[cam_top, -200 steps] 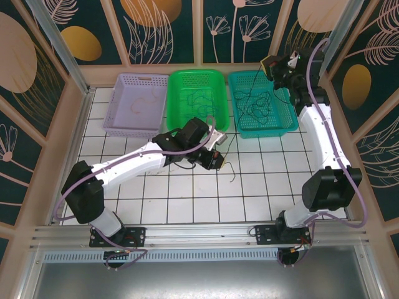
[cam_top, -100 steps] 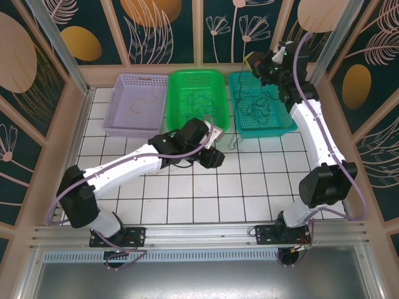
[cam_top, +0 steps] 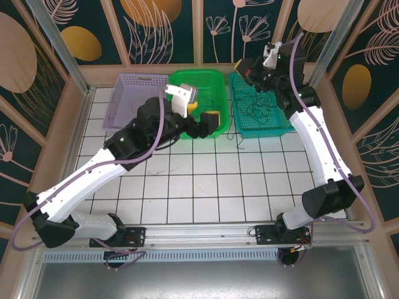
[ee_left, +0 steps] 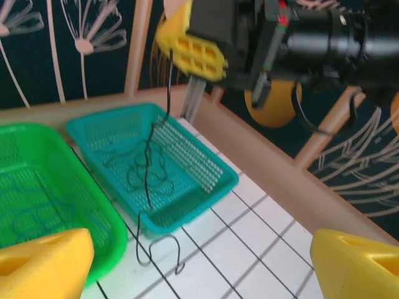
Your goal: Untangle the cables
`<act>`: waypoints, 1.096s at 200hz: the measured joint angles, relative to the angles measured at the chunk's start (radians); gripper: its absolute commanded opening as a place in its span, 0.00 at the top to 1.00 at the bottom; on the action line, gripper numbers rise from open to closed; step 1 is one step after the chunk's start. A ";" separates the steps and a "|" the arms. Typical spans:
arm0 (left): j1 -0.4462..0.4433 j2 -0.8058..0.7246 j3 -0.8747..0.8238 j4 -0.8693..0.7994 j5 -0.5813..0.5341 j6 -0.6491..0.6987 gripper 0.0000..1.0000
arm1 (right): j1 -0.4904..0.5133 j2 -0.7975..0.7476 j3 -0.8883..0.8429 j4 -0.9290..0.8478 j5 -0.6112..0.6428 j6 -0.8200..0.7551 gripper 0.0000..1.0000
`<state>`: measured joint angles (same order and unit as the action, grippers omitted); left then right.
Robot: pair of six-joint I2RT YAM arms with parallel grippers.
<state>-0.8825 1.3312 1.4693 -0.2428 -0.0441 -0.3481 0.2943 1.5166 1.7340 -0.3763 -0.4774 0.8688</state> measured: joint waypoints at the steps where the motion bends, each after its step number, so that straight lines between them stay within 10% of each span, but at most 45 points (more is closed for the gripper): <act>1: 0.001 0.005 0.004 0.005 -0.002 0.003 0.11 | 0.002 0.000 0.001 0.000 -0.001 0.000 1.00; 101: 0.060 0.207 0.031 0.121 -0.141 0.232 0.26 | 0.186 -0.008 0.002 -0.024 -0.019 0.042 1.00; 162: 0.071 0.207 0.004 0.203 -0.120 0.253 1.00 | 0.203 -0.024 -0.014 -0.024 -0.021 0.074 1.00; 219: 0.081 0.157 -0.046 0.245 -0.041 0.187 1.00 | 0.198 -0.024 -0.020 -0.024 -0.042 0.077 1.00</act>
<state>-0.8017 1.4883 1.4231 0.0021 -0.0853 -0.1616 0.4927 1.4929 1.7142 -0.4004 -0.5190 0.9455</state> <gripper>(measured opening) 0.080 0.051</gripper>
